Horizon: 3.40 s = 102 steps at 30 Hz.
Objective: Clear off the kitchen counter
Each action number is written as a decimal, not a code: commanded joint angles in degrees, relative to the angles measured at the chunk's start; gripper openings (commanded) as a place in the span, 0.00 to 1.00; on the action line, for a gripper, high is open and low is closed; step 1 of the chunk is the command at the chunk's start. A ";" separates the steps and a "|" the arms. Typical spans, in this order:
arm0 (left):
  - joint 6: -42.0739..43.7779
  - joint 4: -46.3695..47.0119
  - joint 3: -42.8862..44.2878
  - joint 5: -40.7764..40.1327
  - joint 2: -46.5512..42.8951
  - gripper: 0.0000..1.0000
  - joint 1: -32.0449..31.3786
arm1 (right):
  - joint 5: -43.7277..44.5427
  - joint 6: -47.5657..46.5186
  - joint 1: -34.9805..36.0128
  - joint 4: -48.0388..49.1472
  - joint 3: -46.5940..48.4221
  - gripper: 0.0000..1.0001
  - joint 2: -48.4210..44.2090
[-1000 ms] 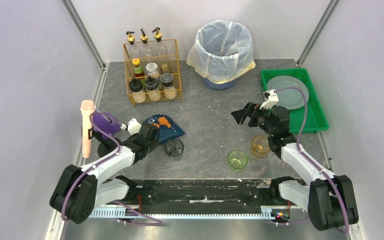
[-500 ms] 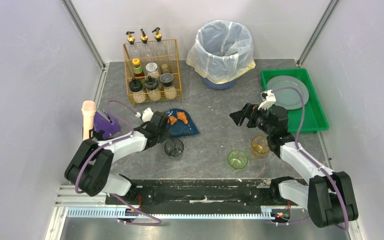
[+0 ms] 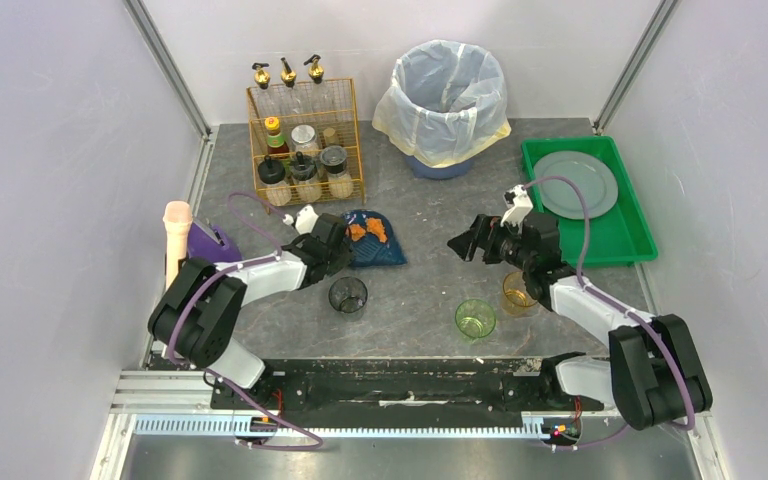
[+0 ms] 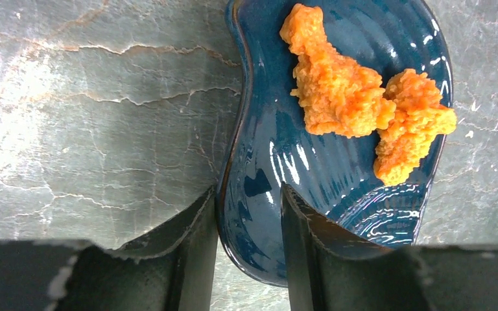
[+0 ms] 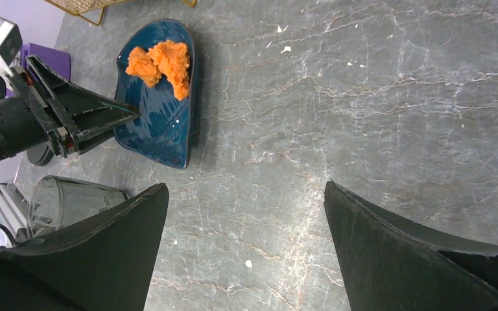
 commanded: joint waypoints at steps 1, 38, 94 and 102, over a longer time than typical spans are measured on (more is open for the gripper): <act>-1.75 -0.25 0.06 -3.92 1.60 0.47 0.02 | -0.65 -0.51 1.19 2.97 2.70 0.93 1.13; -5.22 8.98 3.44 12.67 -5.64 0.02 -0.44 | -1.15 8.72 10.17 5.48 17.67 0.67 27.86; 37.84 -41.26 31.41 2.41 -33.15 0.86 1.03 | -9.24 1.92 4.24 -35.72 45.97 0.00 12.00; 41.92 -32.74 16.77 -11.02 -42.16 0.87 2.90 | -7.78 4.00 3.98 -40.89 60.17 0.00 17.59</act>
